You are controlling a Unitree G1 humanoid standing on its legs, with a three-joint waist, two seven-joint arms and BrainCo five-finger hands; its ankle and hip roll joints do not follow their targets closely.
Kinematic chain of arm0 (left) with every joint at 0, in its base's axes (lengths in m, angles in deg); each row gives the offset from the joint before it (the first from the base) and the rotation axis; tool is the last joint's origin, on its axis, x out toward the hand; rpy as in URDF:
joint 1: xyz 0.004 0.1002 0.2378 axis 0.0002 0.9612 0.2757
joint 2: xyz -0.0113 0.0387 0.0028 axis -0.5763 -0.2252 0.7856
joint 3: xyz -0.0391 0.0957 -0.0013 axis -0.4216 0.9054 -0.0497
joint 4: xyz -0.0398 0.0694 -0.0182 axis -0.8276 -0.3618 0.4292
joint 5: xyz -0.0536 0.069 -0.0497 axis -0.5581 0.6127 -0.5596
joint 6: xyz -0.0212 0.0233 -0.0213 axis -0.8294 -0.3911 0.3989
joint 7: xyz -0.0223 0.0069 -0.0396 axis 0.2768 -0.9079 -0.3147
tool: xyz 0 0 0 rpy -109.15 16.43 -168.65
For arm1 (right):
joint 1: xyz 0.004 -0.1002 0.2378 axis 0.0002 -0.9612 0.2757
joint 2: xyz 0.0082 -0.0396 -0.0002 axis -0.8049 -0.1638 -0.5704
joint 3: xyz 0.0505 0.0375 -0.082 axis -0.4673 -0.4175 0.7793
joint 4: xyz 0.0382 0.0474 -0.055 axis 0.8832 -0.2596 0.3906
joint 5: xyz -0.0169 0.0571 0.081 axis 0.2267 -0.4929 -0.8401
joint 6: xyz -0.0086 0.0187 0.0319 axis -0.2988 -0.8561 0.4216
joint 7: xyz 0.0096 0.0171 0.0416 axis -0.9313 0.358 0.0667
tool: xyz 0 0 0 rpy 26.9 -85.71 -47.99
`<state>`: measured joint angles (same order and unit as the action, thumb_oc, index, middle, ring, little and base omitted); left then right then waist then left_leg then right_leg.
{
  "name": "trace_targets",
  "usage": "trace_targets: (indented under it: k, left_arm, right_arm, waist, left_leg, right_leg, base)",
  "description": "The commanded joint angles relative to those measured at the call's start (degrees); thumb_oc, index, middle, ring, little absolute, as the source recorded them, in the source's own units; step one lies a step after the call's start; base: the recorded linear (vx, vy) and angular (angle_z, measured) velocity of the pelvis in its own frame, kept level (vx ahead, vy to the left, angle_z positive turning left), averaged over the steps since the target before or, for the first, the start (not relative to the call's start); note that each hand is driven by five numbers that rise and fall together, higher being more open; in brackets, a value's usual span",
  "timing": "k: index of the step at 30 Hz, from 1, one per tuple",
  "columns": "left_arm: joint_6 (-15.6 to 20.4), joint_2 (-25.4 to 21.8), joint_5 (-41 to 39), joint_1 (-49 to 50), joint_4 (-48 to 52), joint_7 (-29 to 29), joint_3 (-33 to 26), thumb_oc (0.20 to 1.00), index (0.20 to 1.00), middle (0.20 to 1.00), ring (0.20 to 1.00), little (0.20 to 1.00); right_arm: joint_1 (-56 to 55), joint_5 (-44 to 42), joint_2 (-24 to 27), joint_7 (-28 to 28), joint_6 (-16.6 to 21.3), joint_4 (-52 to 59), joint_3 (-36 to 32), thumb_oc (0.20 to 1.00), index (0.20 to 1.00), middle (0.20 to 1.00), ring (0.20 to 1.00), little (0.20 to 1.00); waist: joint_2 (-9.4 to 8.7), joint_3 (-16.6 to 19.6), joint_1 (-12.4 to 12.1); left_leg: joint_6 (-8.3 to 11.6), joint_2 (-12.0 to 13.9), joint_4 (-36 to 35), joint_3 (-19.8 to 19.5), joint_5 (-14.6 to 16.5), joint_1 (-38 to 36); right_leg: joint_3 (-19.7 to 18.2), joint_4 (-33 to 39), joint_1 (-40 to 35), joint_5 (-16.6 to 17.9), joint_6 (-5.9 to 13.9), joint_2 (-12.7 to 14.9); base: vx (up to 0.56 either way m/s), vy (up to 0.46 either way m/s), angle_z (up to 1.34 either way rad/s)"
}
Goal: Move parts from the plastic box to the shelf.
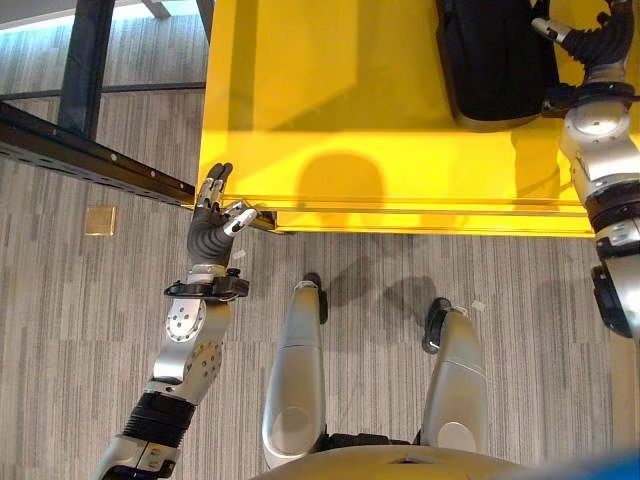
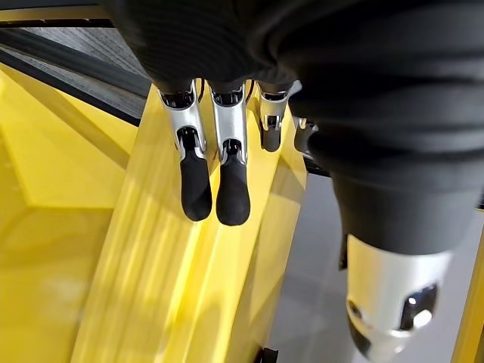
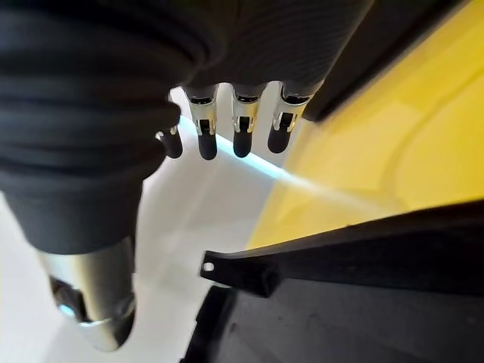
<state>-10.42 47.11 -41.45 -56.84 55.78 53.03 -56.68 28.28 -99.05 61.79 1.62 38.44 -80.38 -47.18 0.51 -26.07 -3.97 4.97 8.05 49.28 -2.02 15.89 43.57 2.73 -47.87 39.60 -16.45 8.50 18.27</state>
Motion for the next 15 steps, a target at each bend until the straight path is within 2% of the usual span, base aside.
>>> trace_targets:
  k: [1,7,10,15]
  left_arm:
    - [0.19,1.67,0.71,0.17,-1.26,0.36,0.37,1.0,1.0,1.0,1.0,1.0]
    - [0.06,2.62,1.49,1.02,-1.02,1.12,-1.61,1.0,1.0,1.0,1.0,1.0]
    - [-0.14,2.96,1.97,1.67,-0.6,1.21,-2.58,1.0,1.0,1.0,1.0,1.0]
    - [-0.24,3.34,2.2,2.07,-0.2,1.43,-2.79,1.0,1.0,1.0,1.0,1.0]
  right_arm:
    - [-3.06,3.79,4.69,-3.16,4.14,3.16,-2.37,1.0,1.0,1.0,1.0,1.0]
    - [-13.71,7.26,3.59,-4.45,5.61,19.62,-10.99,1.0,1.0,1.0,1.0,1.0]
    - [-19.9,8.0,0.9,-3.64,6.97,27.3,-14.68,1.0,1.0,1.0,1.0,1.0]
    - [-24.52,6.38,-2.78,-3.25,8.32,29.4,-16.77,1.0,1.0,1.0,1.0,1.0]
  waist:
    - [-0.32,2.09,0.48]
    - [-0.78,2.44,1.81]
    - [-0.97,2.6,2.39]
    - [-0.94,2.53,2.71]
  left_leg:
    - [1.38,3.38,-1.32,-4.18,-1.31,-1.83]
    - [1.36,3.62,-1.67,-3.99,-1.22,-1.69]
    - [1.29,3.73,-1.72,-3.89,-1.17,-1.55]
    - [1.21,3.66,-1.13,-3.99,-1.07,-0.92]
  right_leg:
    - [-1.11,-4.07,1.91,2.49,-2.0,-0.98]
    - [-1.16,-3.41,2.06,2.74,-2.01,-1.25]
    - [-1.33,-3.36,2.42,2.66,-2.01,-1.39]
    - [-1.45,-3.7,2.91,2.56,-2.08,-1.52]
  base:
    - [0.0,0.0,0.0]
    - [0.0,0.0,0.0]
    - [0.0,-0.002,-0.01]
    - [0.0,-0.002,-0.03]
